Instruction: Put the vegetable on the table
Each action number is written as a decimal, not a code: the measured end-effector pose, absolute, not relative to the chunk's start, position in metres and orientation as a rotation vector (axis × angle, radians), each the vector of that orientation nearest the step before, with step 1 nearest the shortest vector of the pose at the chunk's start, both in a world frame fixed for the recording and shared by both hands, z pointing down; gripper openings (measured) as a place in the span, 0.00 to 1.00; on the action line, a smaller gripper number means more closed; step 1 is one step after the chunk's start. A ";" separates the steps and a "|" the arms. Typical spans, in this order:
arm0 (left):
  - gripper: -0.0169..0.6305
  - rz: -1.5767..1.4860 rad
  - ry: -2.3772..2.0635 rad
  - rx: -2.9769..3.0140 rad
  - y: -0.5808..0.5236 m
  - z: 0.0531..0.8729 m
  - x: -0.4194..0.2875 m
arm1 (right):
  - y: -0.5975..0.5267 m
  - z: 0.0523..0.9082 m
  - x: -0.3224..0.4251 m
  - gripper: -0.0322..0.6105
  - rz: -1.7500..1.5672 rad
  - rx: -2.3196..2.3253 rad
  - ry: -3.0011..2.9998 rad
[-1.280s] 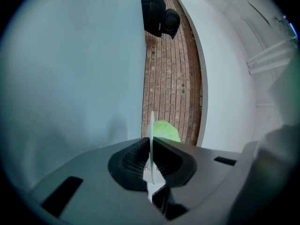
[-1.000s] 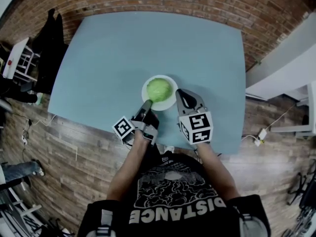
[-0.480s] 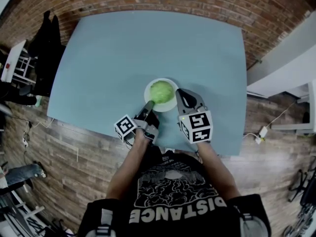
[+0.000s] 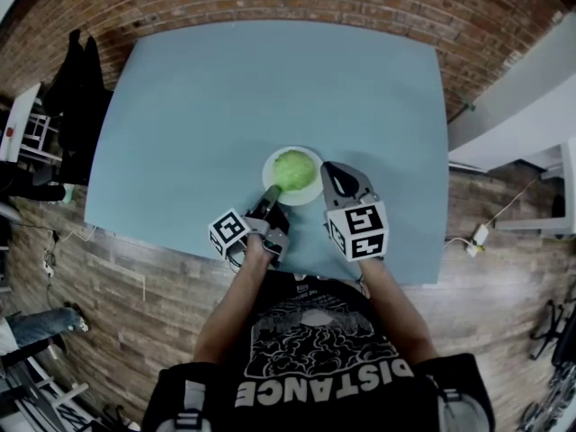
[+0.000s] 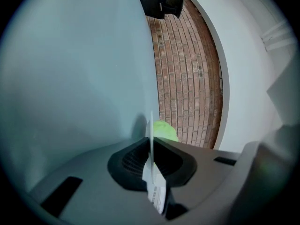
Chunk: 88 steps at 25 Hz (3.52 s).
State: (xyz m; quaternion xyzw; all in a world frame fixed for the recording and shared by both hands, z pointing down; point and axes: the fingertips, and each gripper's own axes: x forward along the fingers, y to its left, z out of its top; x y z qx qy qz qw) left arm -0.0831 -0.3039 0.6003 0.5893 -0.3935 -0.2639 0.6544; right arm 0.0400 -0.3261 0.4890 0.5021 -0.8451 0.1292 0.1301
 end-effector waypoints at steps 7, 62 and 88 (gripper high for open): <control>0.06 -0.564 -0.895 1.327 -0.309 0.605 -0.082 | -0.331 0.493 0.040 0.06 0.394 1.461 -2.449; 0.10 0.015 -1.266 1.337 -0.313 0.626 -0.092 | -0.305 0.509 0.036 0.06 0.424 1.353 -2.470; 0.14 0.567 -1.477 1.572 -0.308 0.620 -0.097 | -0.287 0.513 0.034 0.06 0.461 1.373 -2.450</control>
